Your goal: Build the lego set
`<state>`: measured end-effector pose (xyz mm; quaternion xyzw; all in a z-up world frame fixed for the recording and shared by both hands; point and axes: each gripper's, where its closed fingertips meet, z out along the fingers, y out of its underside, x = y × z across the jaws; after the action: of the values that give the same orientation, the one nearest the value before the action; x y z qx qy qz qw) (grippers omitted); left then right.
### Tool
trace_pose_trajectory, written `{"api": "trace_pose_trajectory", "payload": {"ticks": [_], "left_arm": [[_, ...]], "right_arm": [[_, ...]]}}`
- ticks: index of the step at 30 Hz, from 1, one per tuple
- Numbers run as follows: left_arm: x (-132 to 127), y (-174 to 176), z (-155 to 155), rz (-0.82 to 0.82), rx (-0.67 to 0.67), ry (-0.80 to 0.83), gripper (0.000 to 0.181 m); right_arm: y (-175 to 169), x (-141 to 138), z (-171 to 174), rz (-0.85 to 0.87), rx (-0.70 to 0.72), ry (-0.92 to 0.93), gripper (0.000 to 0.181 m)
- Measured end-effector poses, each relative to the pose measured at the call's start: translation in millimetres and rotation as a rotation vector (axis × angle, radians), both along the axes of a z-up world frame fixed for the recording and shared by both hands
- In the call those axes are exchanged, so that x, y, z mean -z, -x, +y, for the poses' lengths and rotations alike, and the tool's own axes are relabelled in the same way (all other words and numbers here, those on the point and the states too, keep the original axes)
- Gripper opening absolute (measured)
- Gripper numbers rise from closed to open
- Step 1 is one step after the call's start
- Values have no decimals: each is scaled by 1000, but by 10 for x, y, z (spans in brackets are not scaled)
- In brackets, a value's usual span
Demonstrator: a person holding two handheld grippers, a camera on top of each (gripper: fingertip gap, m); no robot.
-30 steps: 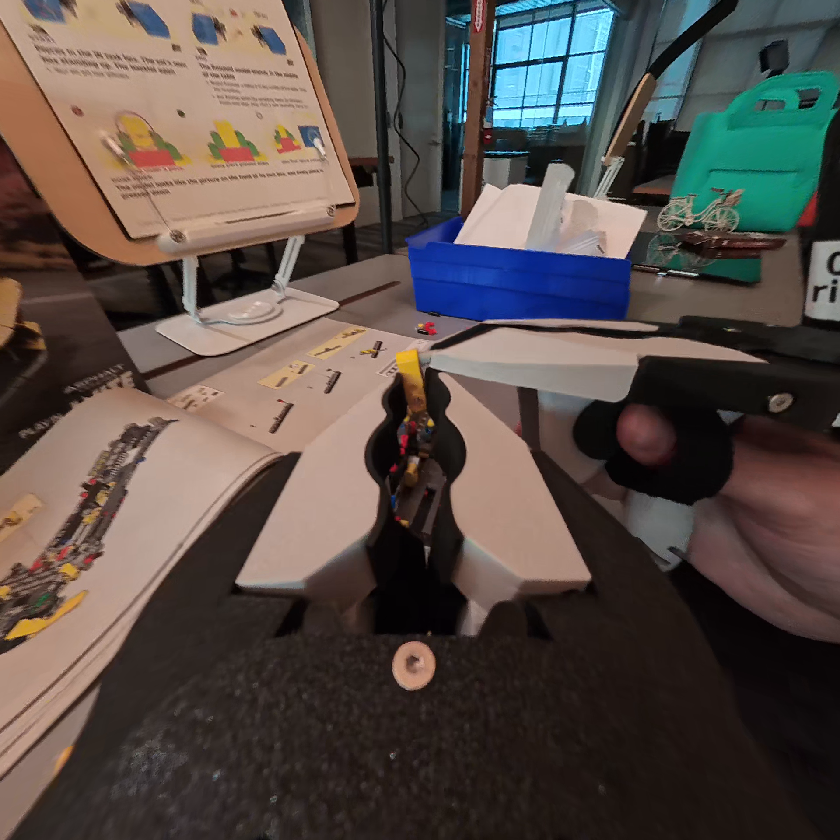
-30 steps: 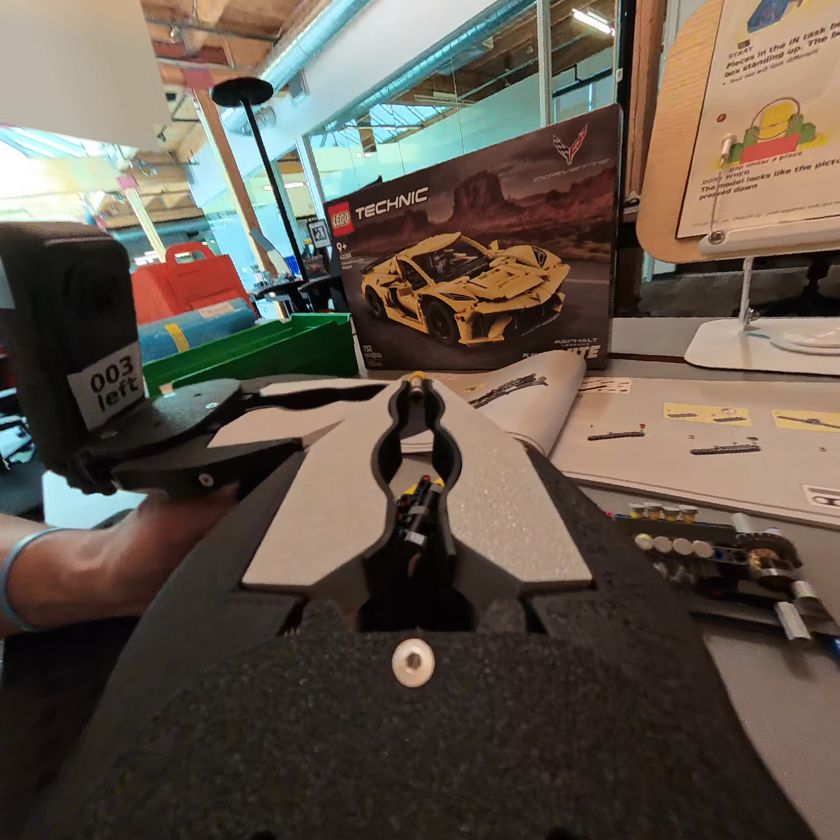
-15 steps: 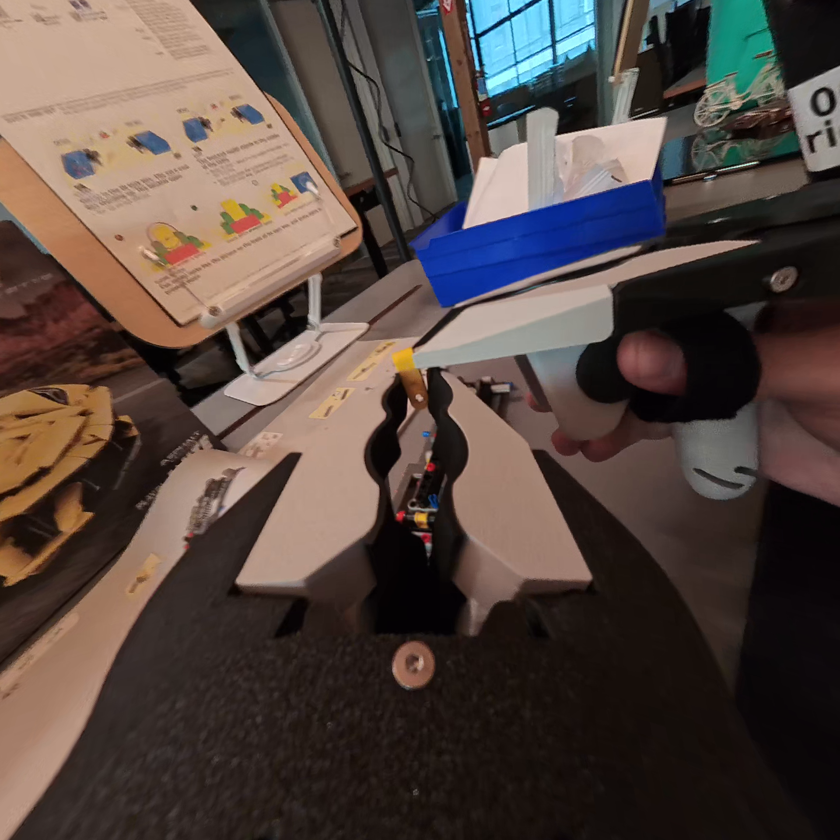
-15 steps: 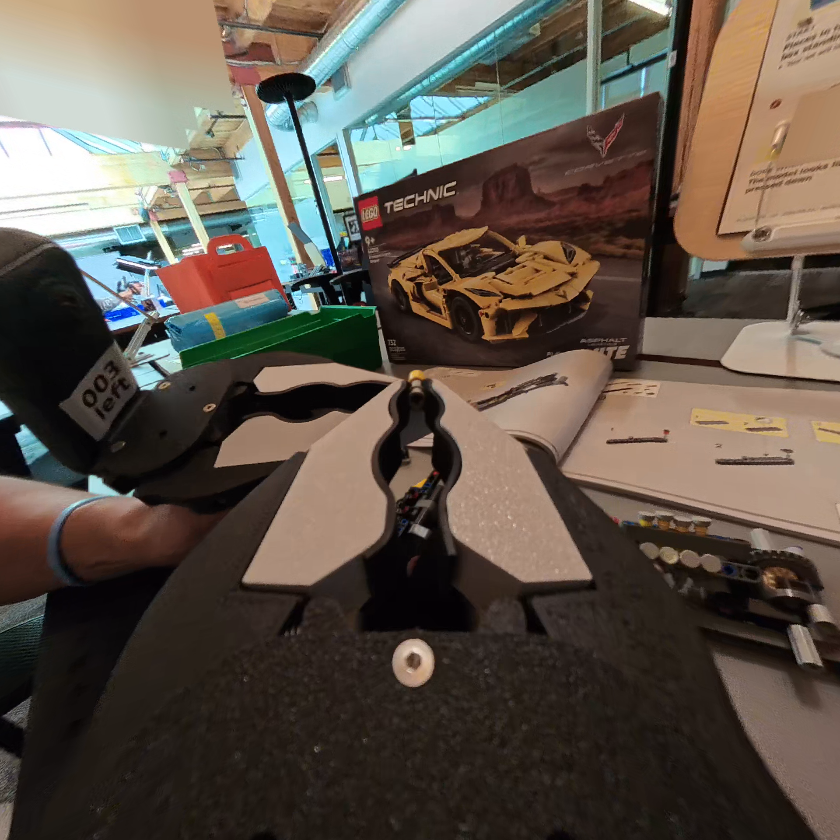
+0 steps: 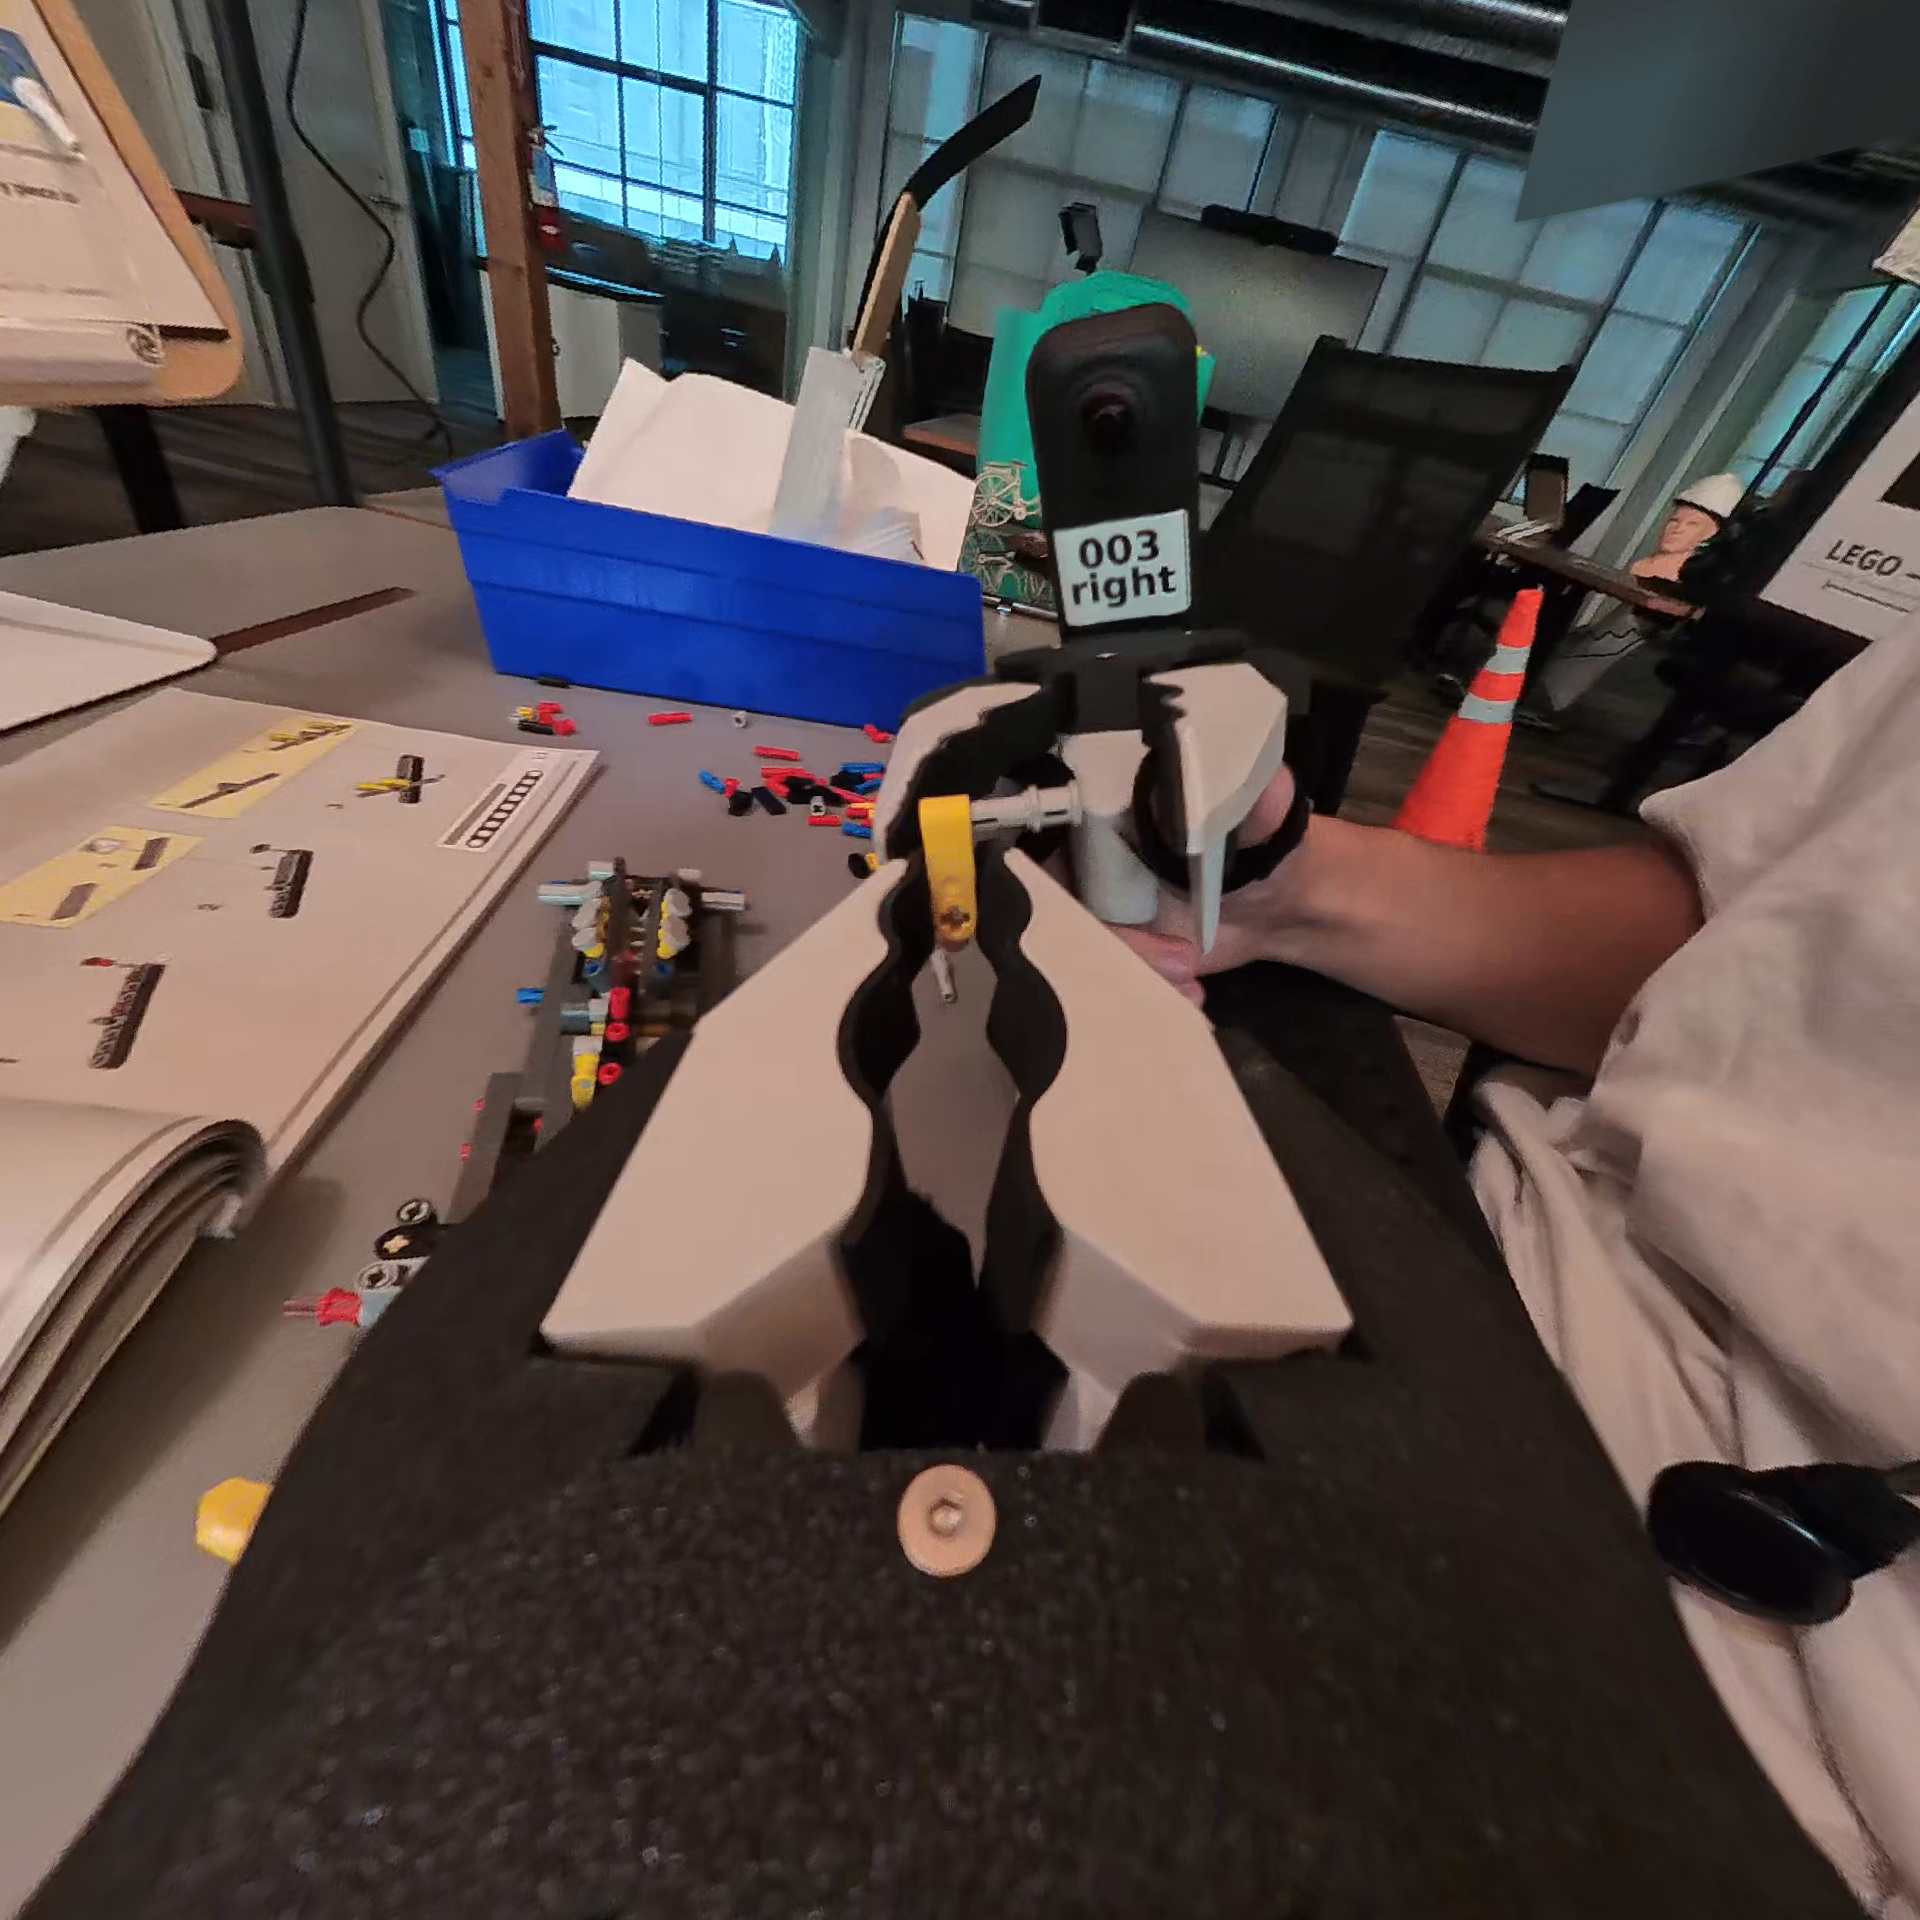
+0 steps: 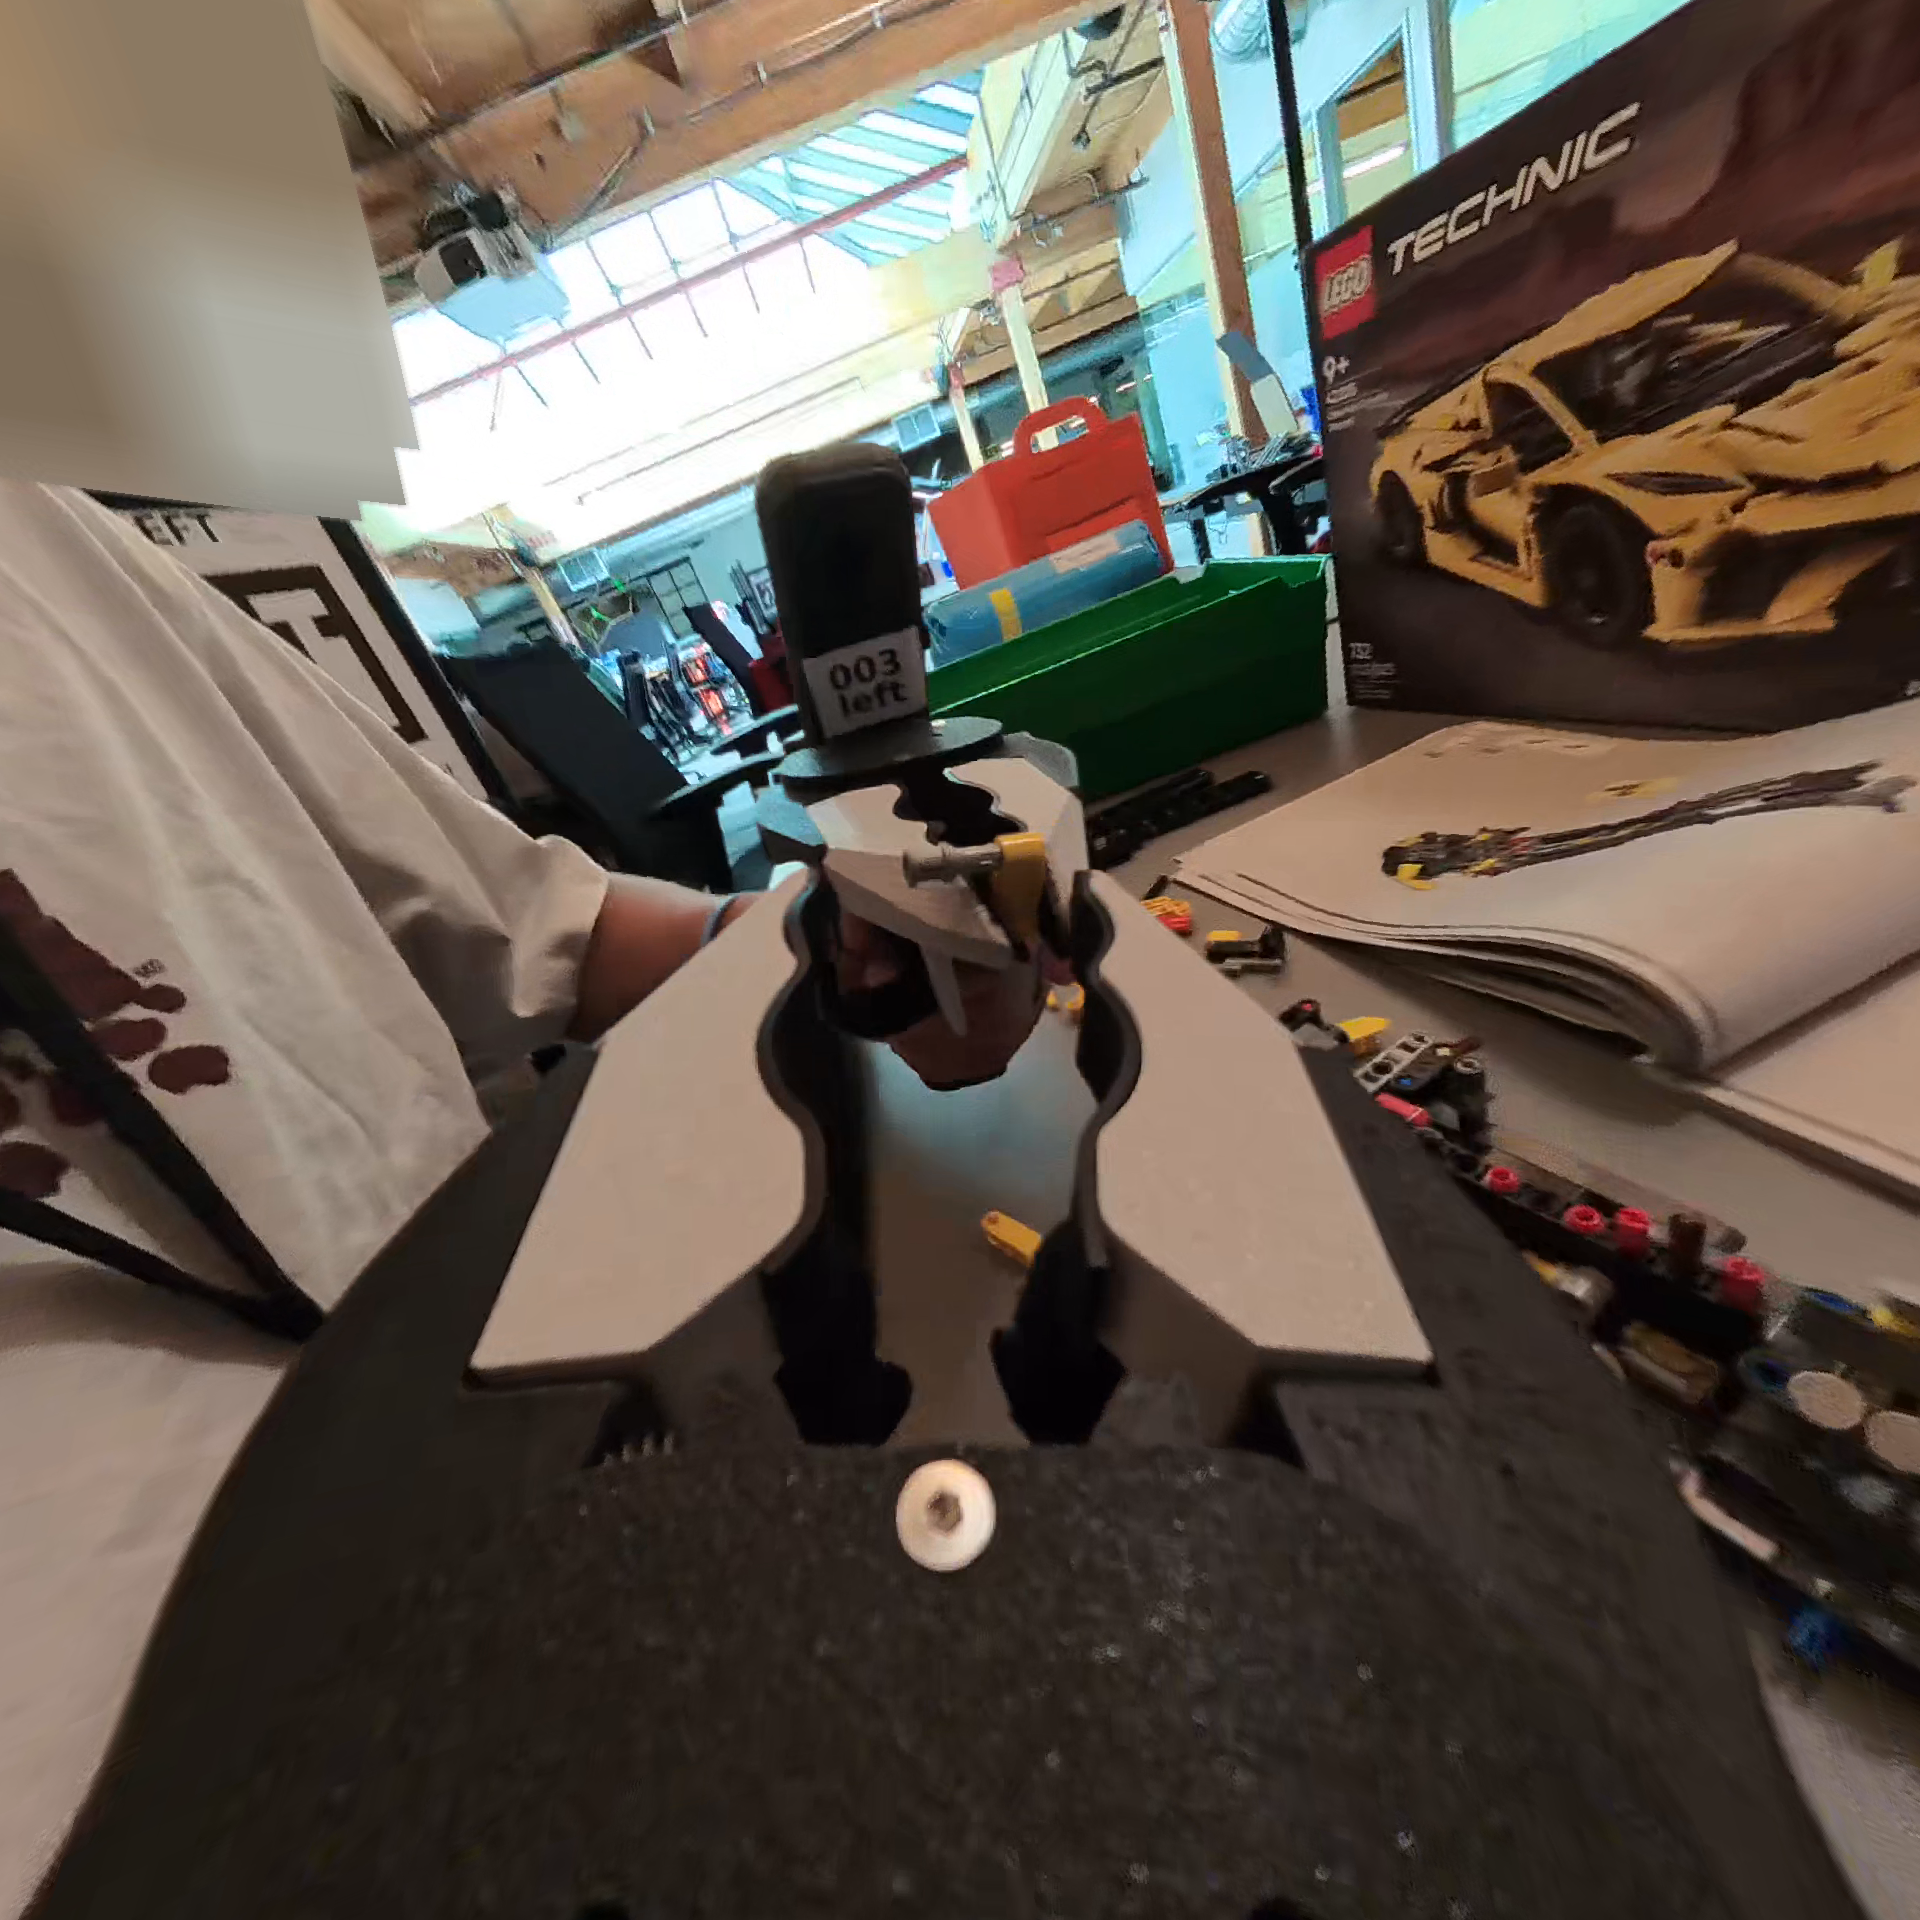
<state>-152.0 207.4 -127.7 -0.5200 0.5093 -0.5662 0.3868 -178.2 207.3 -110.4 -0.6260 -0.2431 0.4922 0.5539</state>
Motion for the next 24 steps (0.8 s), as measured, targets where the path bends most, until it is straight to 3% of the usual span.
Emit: {"api": "trace_pose_trajectory", "payload": {"ticks": [8,24], "left_arm": [[68,-33,-99,34,44,-11,7],[131,-57,-64,70,45,37,6]], "right_arm": [[-15,51,-3,43,-28,68,32],[-31,98,50,-1,34,5,26]]}}
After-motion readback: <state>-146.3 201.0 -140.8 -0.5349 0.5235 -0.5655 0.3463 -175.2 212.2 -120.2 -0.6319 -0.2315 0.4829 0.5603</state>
